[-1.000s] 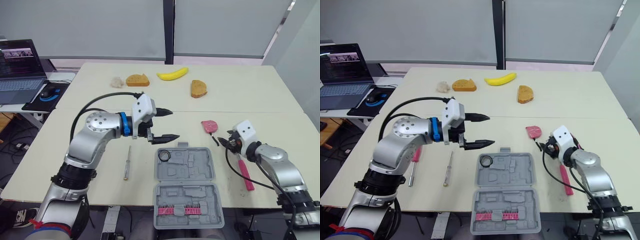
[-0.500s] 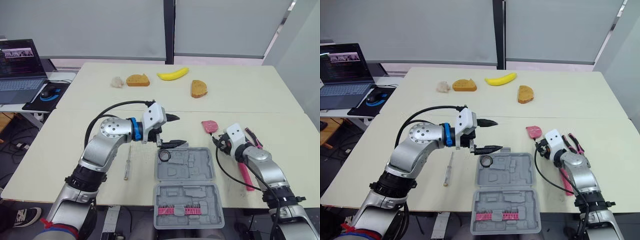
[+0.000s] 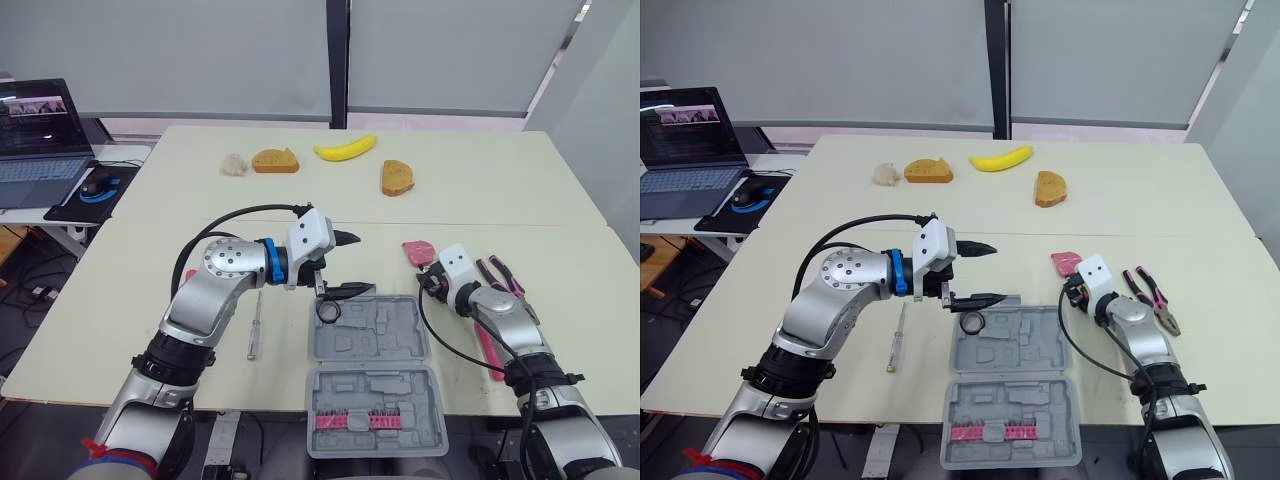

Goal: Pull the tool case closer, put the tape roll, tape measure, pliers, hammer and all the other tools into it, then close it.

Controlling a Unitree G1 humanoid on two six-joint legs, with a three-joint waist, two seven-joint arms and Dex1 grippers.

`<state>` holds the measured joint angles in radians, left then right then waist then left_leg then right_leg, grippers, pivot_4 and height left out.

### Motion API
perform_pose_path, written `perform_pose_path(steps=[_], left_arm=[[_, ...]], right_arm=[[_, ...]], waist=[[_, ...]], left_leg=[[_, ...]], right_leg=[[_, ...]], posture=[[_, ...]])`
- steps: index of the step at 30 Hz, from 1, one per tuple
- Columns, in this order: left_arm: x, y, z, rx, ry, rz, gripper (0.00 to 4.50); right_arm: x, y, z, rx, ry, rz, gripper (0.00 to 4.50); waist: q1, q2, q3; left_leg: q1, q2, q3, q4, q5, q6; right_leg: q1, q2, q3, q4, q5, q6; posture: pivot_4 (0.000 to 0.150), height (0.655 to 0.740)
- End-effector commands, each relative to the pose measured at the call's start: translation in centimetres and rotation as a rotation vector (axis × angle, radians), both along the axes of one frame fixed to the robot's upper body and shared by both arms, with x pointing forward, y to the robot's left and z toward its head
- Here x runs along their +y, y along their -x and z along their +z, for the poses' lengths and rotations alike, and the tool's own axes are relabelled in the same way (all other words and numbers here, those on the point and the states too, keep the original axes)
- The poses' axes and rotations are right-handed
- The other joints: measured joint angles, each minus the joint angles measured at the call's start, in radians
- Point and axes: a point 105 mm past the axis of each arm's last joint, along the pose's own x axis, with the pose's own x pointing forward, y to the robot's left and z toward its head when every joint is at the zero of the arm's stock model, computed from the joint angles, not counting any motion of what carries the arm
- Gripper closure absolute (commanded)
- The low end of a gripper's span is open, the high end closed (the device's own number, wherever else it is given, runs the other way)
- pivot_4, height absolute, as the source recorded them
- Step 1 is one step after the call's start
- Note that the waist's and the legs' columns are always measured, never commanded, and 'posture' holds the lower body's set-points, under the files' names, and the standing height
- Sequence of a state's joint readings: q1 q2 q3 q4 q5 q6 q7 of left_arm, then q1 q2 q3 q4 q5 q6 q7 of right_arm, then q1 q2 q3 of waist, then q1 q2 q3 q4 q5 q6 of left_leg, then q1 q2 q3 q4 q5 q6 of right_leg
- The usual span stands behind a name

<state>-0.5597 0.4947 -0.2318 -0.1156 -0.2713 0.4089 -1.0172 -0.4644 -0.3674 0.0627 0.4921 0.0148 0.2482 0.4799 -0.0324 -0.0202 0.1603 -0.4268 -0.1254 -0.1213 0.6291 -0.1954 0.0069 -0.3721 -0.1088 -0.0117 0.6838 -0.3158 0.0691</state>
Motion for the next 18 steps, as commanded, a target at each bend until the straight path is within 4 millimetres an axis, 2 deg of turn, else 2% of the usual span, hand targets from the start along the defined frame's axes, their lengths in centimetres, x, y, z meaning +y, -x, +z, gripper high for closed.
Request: perform_pose_path(steps=[1,7,18], left_arm=[[-0.3,0.46,0.82,-0.037,0.006,-0.017,0.0],[-0.19,0.34,0.66,-0.031,-0.001,-0.011,0.0],[-0.37,0.62,0.6,-0.02,-0.008,-0.036,0.0]], right_arm=[[0.04,-0.42,0.66,-0.03,-0.005,-0.004,3.46],[-0.12,-0.34,0.57,-0.026,-0.011,-0.011,4.48],[-0.74,0.52,1.16,-0.039,-0.021,-0.008,4.48]], waist=[[0.0,0.0,0.0],[0.0,0.0,0.0],[0.0,0.0,0.0]], left_leg=[[0.0,0.0,0.0,0.0,0.0,0.0],[0.0,0.0,0.0,0.0,0.0,0.0],[0.0,0.0,0.0,0.0,0.0,0.0]], right_leg=[[0.0,0.0,0.0,0.0,0.0,0.0],[0.0,0.0,0.0,0.0,0.0,0.0],[0.0,0.0,0.0,0.0,0.0,0.0]], posture=[[0.15,0.74],[0.15,0.74],[0.15,0.74]])
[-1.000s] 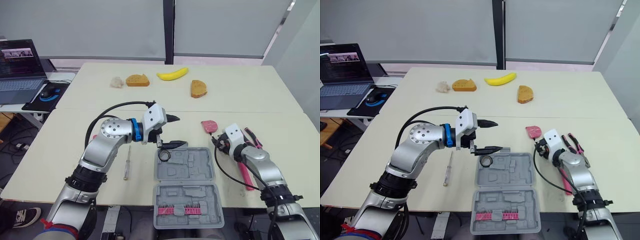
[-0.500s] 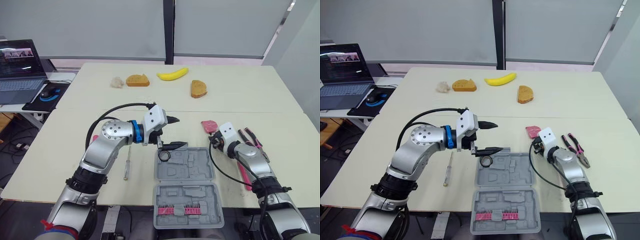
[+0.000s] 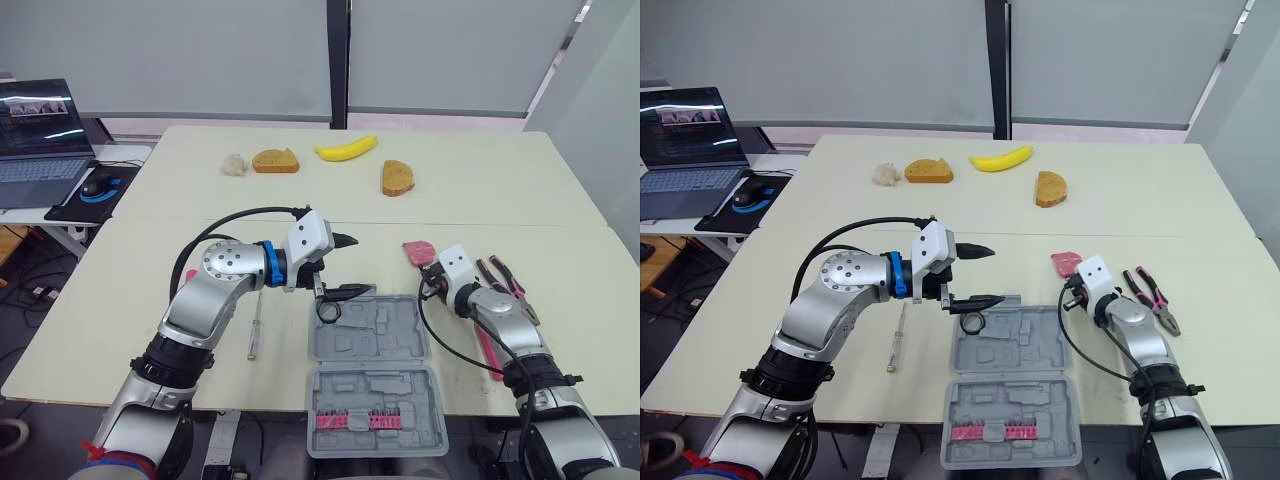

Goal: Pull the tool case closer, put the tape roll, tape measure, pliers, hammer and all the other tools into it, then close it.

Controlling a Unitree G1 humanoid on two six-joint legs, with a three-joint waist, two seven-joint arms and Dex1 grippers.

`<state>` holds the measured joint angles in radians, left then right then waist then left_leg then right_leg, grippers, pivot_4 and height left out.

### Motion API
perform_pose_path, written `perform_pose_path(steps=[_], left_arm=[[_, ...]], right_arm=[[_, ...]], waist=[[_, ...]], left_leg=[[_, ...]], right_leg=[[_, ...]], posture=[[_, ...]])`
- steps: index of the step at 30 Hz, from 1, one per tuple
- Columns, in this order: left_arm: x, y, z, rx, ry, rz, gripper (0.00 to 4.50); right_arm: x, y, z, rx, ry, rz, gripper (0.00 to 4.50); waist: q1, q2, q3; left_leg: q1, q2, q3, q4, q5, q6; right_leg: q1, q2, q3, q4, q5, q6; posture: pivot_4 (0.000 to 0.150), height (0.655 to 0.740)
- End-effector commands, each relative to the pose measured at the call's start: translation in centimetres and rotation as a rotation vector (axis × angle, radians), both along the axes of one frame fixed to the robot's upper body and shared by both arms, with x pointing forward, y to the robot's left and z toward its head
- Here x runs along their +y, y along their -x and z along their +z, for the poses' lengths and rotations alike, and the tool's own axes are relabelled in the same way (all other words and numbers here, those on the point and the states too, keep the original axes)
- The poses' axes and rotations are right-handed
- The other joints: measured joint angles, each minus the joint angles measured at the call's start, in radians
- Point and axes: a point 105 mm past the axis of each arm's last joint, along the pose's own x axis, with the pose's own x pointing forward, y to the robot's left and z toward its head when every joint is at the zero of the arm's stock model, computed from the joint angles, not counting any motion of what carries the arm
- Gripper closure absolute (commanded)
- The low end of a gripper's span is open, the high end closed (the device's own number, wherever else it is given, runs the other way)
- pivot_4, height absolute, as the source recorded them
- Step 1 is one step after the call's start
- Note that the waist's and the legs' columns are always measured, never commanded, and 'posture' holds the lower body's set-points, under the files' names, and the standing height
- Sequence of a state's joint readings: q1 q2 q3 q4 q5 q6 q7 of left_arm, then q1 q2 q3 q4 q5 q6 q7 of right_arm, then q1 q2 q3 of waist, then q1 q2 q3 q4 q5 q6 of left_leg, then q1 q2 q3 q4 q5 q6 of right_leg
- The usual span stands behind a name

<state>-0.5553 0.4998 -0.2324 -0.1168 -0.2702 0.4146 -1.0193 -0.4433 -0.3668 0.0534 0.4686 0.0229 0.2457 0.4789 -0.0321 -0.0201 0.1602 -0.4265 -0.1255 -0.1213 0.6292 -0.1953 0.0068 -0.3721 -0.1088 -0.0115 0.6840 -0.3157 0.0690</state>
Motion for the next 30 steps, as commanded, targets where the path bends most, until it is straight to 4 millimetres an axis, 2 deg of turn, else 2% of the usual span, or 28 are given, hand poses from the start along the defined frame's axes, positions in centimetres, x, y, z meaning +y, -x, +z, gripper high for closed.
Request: perform_pose_path(steps=[1,3,8,18,26,30], left_arm=[[-0.5,0.6,0.8,-0.025,-0.001,-0.043,0.0],[-0.5,0.7,0.8,-0.023,-0.002,-0.045,0.0],[-1.1,1.6,0.2,0.01,-0.001,-0.082,0.0],[-1.6,2.5,-0.1,0.048,0.0,-0.131,0.0],[-2.2,3.7,-0.7,0.067,-0.031,-0.219,0.0],[-2.4,4.2,-0.9,0.088,-0.041,-0.248,0.0]], right_arm=[[-0.7,0.4,1.3,-0.033,-0.008,0.002,4.48],[-0.7,0.8,1.5,-0.03,-0.008,0.01,4.48],[-1.3,4.6,1.1,0.04,0.004,0.07,4.48],[-2.0,10.0,0.9,0.146,0.009,0.082,4.48],[-3.4,14.3,0.9,0.214,0.038,0.047,4.48],[-2.9,17.1,0.6,0.29,0.028,0.092,4.48]], waist=[[0.0,0.0,0.0],[0.0,0.0,0.0],[0.004,0.001,0.0],[0.004,0.001,-0.001],[0.007,0.001,-0.001],[0.008,0.001,-0.001]], left_leg=[[0.0,0.0,0.0,0.0,0.0,0.0],[0.0,0.0,0.0,0.0,0.0,0.0],[0.0,0.0,-0.001,0.0,0.0,0.0],[0.0,0.001,-0.001,0.0,-0.002,0.003],[0.0,0.001,-0.001,0.0,-0.003,0.004],[0.0,0.001,-0.002,0.0,-0.003,0.004]], right_leg=[[0.0,0.0,0.0,0.0,0.0,0.0],[0.0,0.0,0.0,0.0,0.0,0.0],[0.0,0.0,0.0,-0.001,0.0,0.0],[0.001,0.0,0.0,-0.001,0.0,0.0],[0.002,0.0,0.0,-0.002,0.0,0.0],[0.002,-0.001,0.0,-0.002,0.0,0.0]], posture=[[0.15,0.74],[0.15,0.74],[0.15,0.74],[0.15,0.74],[0.15,0.74],[0.15,0.74]])
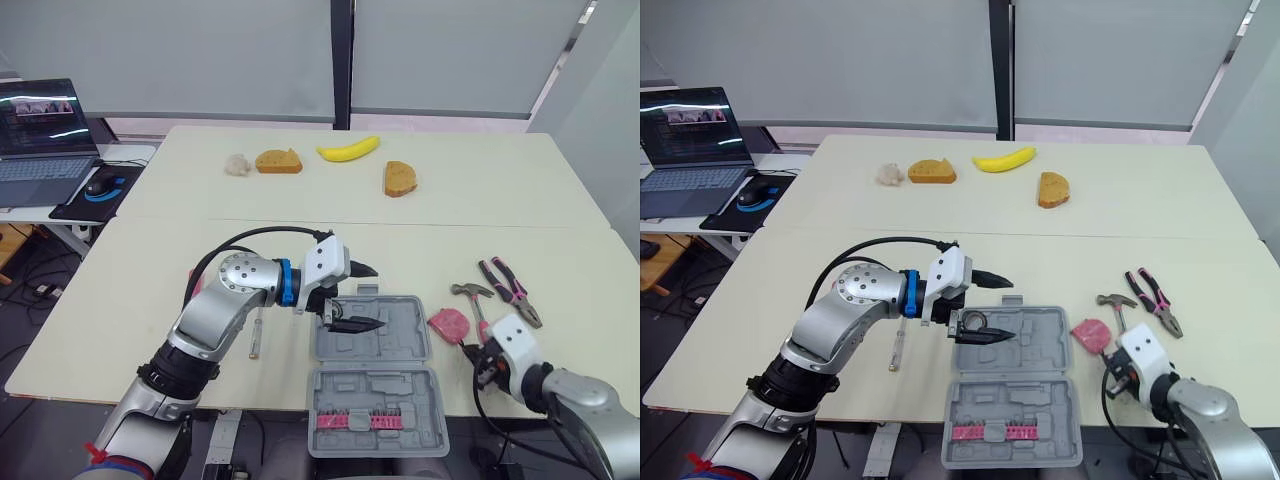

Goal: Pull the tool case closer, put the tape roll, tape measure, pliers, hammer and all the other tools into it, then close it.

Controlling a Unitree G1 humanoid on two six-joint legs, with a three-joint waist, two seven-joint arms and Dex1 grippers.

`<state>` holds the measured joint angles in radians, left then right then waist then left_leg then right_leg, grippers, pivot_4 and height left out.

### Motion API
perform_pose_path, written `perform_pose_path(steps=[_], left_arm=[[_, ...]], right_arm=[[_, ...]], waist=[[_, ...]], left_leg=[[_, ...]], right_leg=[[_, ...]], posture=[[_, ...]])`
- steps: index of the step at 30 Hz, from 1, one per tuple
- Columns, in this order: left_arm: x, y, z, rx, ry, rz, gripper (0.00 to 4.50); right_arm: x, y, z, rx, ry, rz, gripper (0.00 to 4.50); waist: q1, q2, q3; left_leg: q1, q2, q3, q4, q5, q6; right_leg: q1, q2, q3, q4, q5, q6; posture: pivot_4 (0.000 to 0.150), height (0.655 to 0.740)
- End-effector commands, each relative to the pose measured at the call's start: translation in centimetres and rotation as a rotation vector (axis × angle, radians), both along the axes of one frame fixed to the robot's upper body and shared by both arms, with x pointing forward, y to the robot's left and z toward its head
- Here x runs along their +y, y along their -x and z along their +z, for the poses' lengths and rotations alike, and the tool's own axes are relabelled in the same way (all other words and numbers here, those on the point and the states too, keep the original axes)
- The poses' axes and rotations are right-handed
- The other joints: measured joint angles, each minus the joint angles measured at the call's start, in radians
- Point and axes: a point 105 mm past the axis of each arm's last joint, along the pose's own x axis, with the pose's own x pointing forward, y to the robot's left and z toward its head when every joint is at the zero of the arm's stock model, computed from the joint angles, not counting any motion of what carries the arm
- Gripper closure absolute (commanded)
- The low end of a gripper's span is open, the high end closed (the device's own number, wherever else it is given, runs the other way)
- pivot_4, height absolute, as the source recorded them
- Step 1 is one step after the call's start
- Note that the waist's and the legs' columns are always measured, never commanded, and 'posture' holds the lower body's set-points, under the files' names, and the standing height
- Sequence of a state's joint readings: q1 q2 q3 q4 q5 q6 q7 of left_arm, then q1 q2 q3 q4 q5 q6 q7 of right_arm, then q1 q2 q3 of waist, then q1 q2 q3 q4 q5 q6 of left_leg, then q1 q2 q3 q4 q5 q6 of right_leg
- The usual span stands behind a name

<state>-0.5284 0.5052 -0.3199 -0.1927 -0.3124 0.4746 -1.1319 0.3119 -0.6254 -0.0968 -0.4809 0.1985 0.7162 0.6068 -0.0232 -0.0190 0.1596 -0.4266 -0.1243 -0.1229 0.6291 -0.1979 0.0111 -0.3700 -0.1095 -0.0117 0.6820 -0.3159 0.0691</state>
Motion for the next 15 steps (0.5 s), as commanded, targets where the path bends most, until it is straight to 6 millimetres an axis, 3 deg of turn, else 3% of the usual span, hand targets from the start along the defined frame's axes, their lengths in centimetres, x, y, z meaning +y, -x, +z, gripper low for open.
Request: perform_pose_path(steps=[1,7,13,15], left_arm=[[-0.4,0.7,0.6,-0.017,0.007,-0.048,0.0],[-0.6,0.9,0.4,-0.005,0.003,-0.064,0.0],[-0.6,0.8,0.3,-0.028,-0.009,-0.064,0.0],[-0.5,0.9,0.3,-0.027,-0.01,-0.062,0.0]], right_arm=[[1.0,1.4,1.1,0.008,-0.027,0.056,4.48],[1.6,3.8,0.5,0.108,-0.059,0.098,4.48],[1.9,3.7,0.4,0.134,-0.049,0.135,4.48],[2.0,4.0,0.7,0.154,-0.064,0.161,4.01]], waist=[[-0.001,0.0,0.0],[0.001,0.0,0.0],[0.0,0.0,0.0],[0.002,0.0,0.0]], left_leg=[[0.0,0.0,0.0,0.0,0.0,0.0],[0.0,0.0,0.0,0.0,0.0,0.0],[0.0,0.0,0.0,0.0,0.0,0.0],[0.0,0.0,0.0,0.0,0.0,0.0]], right_leg=[[0.0,-0.001,0.0,0.0,0.0,0.0],[0.0,-0.001,-0.001,0.0,0.0,0.0],[0.001,-0.002,-0.001,0.0,0.0,0.0],[0.001,-0.002,-0.001,0.0,0.0,0.0]], posture=[[0.15,0.74],[0.15,0.74],[0.15,0.74],[0.15,0.74]])
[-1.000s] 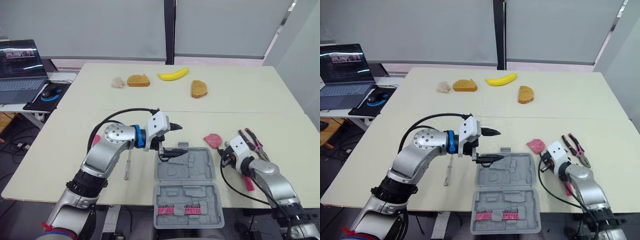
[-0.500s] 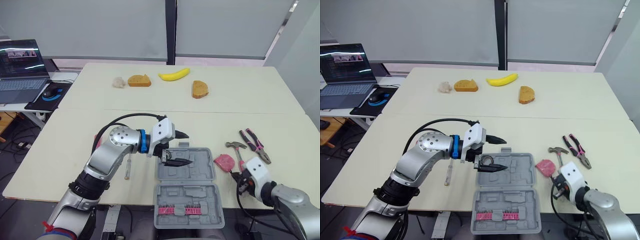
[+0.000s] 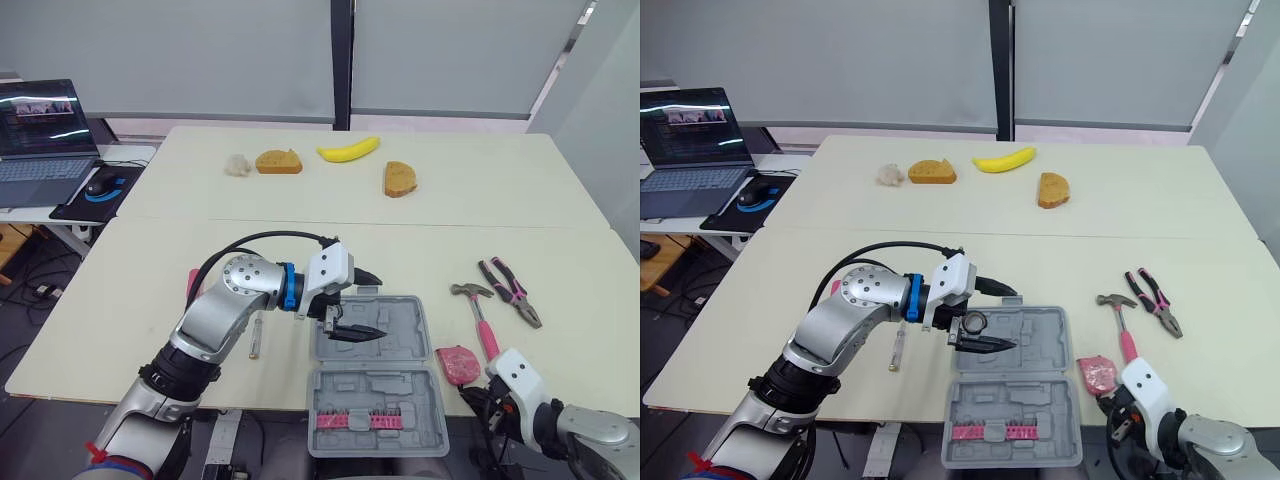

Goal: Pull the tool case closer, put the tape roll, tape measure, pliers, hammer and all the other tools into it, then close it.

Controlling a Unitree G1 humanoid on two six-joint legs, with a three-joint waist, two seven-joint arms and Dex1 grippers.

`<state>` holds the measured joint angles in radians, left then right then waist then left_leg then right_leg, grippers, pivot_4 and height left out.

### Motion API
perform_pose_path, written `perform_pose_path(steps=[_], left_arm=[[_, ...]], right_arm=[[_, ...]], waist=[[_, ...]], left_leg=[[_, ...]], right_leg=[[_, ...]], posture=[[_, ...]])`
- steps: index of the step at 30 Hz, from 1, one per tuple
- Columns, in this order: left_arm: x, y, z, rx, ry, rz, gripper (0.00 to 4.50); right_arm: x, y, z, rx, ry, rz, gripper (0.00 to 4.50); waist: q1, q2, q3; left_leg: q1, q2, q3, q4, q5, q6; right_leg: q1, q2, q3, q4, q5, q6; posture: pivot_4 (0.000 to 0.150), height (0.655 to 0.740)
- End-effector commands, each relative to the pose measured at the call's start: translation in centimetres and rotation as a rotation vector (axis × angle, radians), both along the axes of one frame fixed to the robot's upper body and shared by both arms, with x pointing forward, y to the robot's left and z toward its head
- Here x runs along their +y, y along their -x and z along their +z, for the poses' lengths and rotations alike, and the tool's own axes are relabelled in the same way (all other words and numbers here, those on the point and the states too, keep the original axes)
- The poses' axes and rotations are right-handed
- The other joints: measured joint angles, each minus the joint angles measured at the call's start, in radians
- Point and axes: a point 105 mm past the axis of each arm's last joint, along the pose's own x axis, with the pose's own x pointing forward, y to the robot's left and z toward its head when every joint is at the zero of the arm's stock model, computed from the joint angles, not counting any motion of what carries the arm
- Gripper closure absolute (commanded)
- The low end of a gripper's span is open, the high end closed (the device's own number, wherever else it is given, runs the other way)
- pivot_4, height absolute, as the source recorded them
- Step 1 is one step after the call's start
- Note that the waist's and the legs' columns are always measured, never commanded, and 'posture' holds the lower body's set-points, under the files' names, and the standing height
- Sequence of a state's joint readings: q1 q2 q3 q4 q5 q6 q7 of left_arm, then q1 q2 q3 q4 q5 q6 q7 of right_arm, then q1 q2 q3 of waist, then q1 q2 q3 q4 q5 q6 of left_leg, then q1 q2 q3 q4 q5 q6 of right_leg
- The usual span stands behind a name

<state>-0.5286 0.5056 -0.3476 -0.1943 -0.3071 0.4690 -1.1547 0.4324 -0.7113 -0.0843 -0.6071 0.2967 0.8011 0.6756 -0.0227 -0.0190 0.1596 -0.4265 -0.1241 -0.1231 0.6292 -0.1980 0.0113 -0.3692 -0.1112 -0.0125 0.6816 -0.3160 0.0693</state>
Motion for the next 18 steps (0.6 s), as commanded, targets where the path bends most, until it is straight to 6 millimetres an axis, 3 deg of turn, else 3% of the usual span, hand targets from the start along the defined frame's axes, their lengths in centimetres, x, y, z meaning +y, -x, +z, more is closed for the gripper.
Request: perform_pose_path(steps=[1,7,11,16,18], left_arm=[[0.0,0.3,0.7,-0.036,0.009,-0.018,0.0],[-0.1,0.6,0.6,-0.032,0.015,-0.02,0.0],[0.1,1.2,0.2,-0.06,-0.009,-0.062,0.0],[-0.2,2.0,0.6,-0.107,0.005,-0.135,0.0],[0.0,2.4,0.6,-0.14,-0.001,-0.174,0.0]], right_arm=[[0.6,0.4,1.2,0.007,-0.025,0.072,3.87],[0.9,0.7,4.9,-0.001,-0.071,0.286,2.52],[0.4,-1.0,8.0,-0.147,-0.047,0.462,1.57],[0.2,-2.0,7.6,-0.261,-0.014,0.707,0.09],[-0.4,-2.9,6.8,-0.288,0.021,0.797,0.04]], waist=[[0.003,0.0,0.0],[0.004,0.0,0.0],[0.003,-0.001,0.001],[0.009,-0.002,0.001],[0.009,-0.002,0.001]], left_leg=[[0.0,0.0,0.0,0.0,0.0,0.0],[0.0,0.0,0.0,0.0,0.0,0.0],[0.0,0.001,0.0,0.0,0.0,0.0],[0.0,0.001,0.0,0.001,0.0,0.0],[0.0,0.001,0.0,0.001,0.0,0.0]], right_leg=[[0.0,0.0,0.0,0.0,0.0,0.0],[0.001,0.0,-0.001,0.0,0.0,0.0],[0.002,0.0,-0.002,-0.001,0.0,0.0],[0.003,0.0,-0.003,-0.002,0.0,0.0],[0.003,0.0,-0.003,-0.002,0.0,0.0]], posture=[[0.15,0.74],[0.15,0.74],[0.15,0.74],[0.15,0.74],[0.15,0.74]])
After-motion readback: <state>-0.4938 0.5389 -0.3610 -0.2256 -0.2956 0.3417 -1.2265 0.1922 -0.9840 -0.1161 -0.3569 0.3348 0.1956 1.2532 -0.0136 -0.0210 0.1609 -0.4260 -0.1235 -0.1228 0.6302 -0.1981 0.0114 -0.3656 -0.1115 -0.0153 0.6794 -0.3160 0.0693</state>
